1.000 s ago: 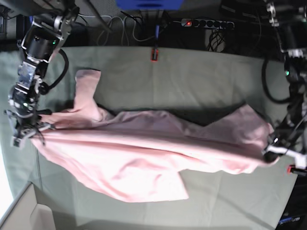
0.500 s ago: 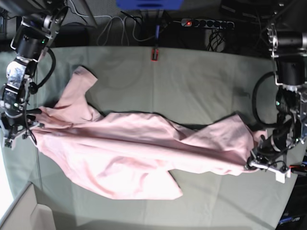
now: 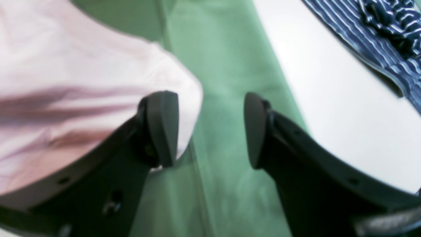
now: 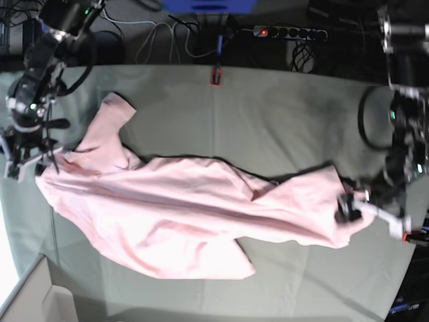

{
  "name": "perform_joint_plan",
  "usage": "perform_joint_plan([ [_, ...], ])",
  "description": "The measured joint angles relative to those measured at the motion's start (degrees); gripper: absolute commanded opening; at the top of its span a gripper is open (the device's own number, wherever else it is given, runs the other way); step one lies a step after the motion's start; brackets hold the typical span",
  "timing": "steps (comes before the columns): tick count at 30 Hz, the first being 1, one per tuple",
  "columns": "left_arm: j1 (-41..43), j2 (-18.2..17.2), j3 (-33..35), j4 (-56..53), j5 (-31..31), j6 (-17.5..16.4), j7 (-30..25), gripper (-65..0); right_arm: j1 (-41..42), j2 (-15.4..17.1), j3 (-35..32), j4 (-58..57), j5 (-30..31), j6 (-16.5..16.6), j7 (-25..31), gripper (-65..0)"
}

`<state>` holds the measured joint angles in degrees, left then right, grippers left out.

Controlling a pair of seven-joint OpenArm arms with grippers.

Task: Layout the t-shirt on the table in an organized manner, then fold the t-shirt properly
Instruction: 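Release and regrasp the shirt edges with both grippers, pulling them taut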

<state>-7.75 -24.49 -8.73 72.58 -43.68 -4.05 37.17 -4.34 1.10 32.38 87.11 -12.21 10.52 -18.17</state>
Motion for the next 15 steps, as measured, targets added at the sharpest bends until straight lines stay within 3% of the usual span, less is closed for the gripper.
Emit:
perform_joint_plan([
  [2,4.3,1.3,0.4,-0.7,0.5,0.6,-1.7,-3.6,-1.7,-1.6,0.2,-0.1,0.0,0.0,-0.6,-32.8],
  [4,7.4,3.1,0.5,-0.9,0.6,0.3,-7.1,-3.6,-3.0,-2.5,-0.1,-0.1,0.0,0.0,-0.4,-32.8],
  [7,8.2,5.6,0.7,-4.4,6.9,0.0,-11.7,-3.6,-4.0,-2.9,-0.2,-0.4,0.0,0.0,-0.3,-32.8],
  [11,6.5,9.5,1.7,-6.8,15.7,0.2,-12.8,-3.6,-4.3,-3.8,-0.3,-0.4,0.0,0.0,0.0,-32.8],
  [15,2.1,11.9,2.2,-10.3,19.1,-0.2,-12.2,-3.7,-4.6,-4.1,-0.2,-0.4,0.0,0.0,-0.5,-33.0],
])
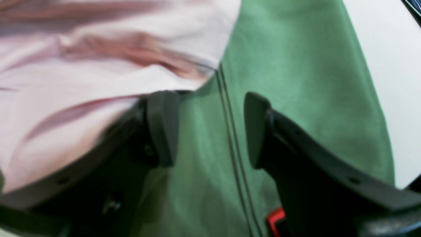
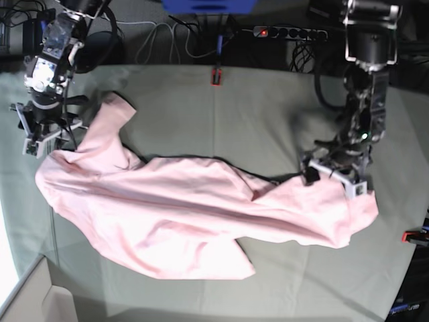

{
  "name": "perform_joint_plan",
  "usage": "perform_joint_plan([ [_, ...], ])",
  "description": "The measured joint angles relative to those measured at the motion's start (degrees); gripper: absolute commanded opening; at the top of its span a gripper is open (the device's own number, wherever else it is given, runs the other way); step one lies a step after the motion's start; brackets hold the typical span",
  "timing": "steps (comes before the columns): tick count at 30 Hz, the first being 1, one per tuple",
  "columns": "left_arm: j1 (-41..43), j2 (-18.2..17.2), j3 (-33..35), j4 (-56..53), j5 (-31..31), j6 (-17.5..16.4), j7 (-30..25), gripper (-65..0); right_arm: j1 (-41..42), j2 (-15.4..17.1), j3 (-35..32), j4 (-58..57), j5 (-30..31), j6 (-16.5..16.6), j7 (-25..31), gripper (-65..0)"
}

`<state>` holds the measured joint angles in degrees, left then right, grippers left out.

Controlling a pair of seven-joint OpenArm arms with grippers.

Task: Layout the t-shirt on the table in an organized manner, then fold the t-shirt properly
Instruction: 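Release and regrasp the shirt edges with both grippers, pulling them taut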

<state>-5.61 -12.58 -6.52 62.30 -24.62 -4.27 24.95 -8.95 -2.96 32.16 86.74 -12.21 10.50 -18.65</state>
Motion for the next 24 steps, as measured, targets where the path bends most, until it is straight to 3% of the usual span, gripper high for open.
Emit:
perform_joint_plan([
  [5,-2.9,0.7,1.2,-4.5,1.3,-0.1,-2.1,-4.0,-1.3,0.1,-0.1,0.0,0.0,0.0,0.0,-33.3],
  [7,-3.9,0.2,3.8,-5.0,1.3,0.0,-1.7,-8.6,-1.7,0.1,0.0,0.0,0.0,0.0,0.0,-33.3],
  [9,-3.8,0.1,5.3,-5.1,1.2,-4.1,-1.8,-20.6,-1.7,0.1,-0.1,0.0,0.0,0.0,0.1,-33.3],
  [12,-3.3,0.3,5.4,-5.4,0.9,-11.5,-0.9,-45.2,-2.0,0.0,-0.4,0.0,0.0,0.2,0.5,-33.3],
  [14,-3.1,0.5,4.9,-5.4,0.9,-12.3,0.2,-61.4,-2.4,0.1,-1.6,0.0,-0.3,2.5,0.2,-33.3],
  [15,-2.9,0.7,4.3,-5.4,1.0,-12.2,0.3,-65.0,-2.5,0.1,-2.1,0.0,-0.4,5.4,0.1,-33.1],
  [18,-1.6,0.9,0.9,-5.2,0.8,-11.6,-0.3,-62.5,-2.1,-0.5,-3.0,0.0,-0.2,13.3,0.2,-32.8],
  [24,2.4,-1.4,-7.6,0.1,1.0,-10.8,3.3,-65.0,0.3,-2.9,-2.6,0.4,-0.9,14.3,-0.3,-32.7],
])
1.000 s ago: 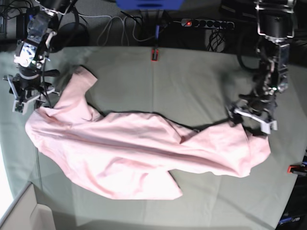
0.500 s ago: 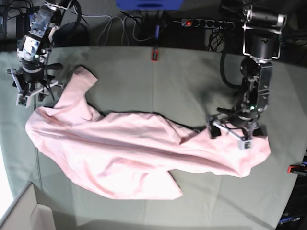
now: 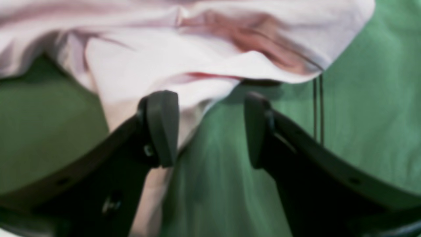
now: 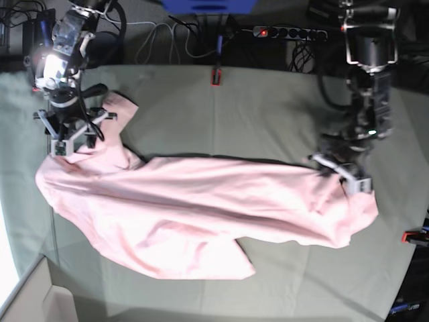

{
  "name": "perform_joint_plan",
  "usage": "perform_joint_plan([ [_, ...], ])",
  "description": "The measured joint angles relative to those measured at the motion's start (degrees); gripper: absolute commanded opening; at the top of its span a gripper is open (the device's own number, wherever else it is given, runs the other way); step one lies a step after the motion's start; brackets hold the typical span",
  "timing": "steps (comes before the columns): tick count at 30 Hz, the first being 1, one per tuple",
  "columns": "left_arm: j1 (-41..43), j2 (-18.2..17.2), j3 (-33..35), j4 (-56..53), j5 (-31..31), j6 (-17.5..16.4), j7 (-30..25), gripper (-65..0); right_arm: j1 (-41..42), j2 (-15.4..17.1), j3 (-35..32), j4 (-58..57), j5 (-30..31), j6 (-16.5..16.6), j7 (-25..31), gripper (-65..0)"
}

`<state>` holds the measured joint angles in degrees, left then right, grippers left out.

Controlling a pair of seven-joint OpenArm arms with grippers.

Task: Layout the t-shirt on the table in an organized manner, then fold the t-shirt properly
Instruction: 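Release and regrasp the shirt edges with both grippers, pulling them taut, then pull the held shirt corners apart with both grippers to flatten it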

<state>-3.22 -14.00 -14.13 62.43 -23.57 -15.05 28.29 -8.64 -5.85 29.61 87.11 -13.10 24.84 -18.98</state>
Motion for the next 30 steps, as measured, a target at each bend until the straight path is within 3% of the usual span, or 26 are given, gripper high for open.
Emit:
perform_joint_plan([
  [3,0.8,-0.5,-4.2,3.1,0.2,0.0,3.7,-65.0,1.6,-0.9,-0.2,0.0,0.1,0.0,0.8,-30.3],
  [8,1.8,-0.4,-9.5,7.0,-0.2,-0.4,4.5,-65.0,1.2,-1.8,-0.4,-1.6,0.0,0.2,0.3,-24.1],
  [21,6.4,-0.3,-10.7,11.3,-0.1,-0.2,4.9,-65.0,-1.4,-2.8,-4.0,-5.7,0.5,0.2,0.6,-24.4],
  [24,6.7,-0.3,-10.7,12.2,0.0,-0.2,5.0,-65.0,-1.0,-2.6,-4.3,-8.1,0.9,0.2,2.6,-31.7],
  [26,7.5,-0.3,-10.7,13.9,-0.2,-0.2,4.9,-65.0,-0.6,-2.2,-4.2,-9.2,1.2,0.0,3.6,-42.4],
  [29,8.9,-0.3,-10.7,15.5,0.1,-0.2,5.0,-65.0,-0.5,-2.2,-4.0,-9.2,1.6,0.6,3.2,-63.7],
  [30,9.4,-0.3,-10.7,16.3,0.0,-0.2,5.1,-65.0,-0.5,-2.5,-4.1,-8.7,1.5,0.8,3.1,-65.0],
])
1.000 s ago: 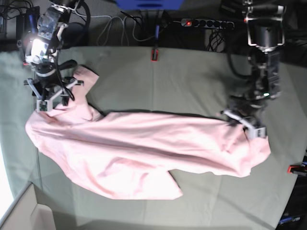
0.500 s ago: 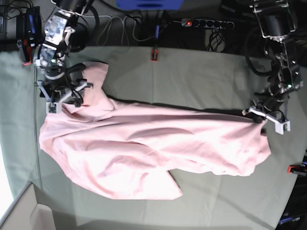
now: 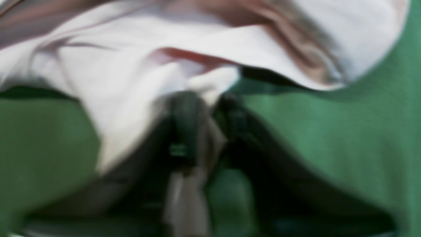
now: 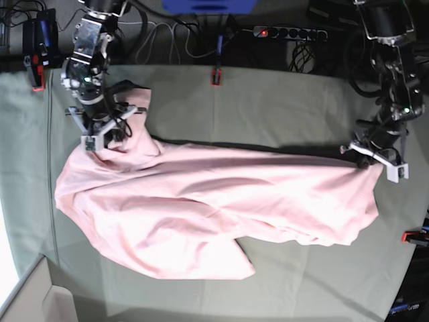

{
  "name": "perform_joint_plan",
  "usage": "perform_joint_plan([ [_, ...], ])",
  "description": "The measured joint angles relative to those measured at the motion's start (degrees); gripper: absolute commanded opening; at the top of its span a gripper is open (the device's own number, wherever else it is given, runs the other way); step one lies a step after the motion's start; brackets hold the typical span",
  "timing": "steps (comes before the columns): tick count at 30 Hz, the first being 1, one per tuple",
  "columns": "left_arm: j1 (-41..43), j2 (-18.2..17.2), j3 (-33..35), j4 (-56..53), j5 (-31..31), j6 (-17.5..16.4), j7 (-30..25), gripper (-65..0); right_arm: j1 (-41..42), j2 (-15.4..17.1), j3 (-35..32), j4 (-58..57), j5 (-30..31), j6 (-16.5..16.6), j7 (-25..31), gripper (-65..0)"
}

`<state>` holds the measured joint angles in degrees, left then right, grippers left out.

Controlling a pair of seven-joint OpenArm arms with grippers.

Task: Layout the t-shirt on the table in an organized manner, then fold the t-shirt properly
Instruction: 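Pull the held shirt corners apart with both grippers to flatten it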

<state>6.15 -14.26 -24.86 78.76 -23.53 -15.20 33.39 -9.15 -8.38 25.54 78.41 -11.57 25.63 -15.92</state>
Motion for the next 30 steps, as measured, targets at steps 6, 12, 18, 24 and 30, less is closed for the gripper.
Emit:
perform_joint_plan([
  [6,3.1,0.0,-0.1,7.4,-0.2,-0.1,0.3,-65.0,-6.8,-0.3,0.3,11.6,-0.3,0.0,-2.7,-65.0],
  [12,7.6,0.0,0.0,14.2,0.0,0.0,0.2,-65.0,-14.9,-0.1,0.1,24.3,10.0,-0.1,-1.6,-65.0],
  [18,13.5,0.2,-0.1,15.9,0.0,-0.2,0.1,-65.0,-22.1,0.0,0.2,28.1,10.9,0.0,-2.4,-65.0],
  [24,17.4,0.0,-0.1,14.4,-0.3,-0.1,-0.4,-65.0,-26.5,0.0,0.1,28.5,11.4,0.1,-2.1,-65.0],
  [30,20.9,0.0,-0.1,11.1,-0.2,-0.1,0.0,-65.0,-28.3,0.0,-0.1,28.3,11.4,0.1,-2.2,-65.0],
])
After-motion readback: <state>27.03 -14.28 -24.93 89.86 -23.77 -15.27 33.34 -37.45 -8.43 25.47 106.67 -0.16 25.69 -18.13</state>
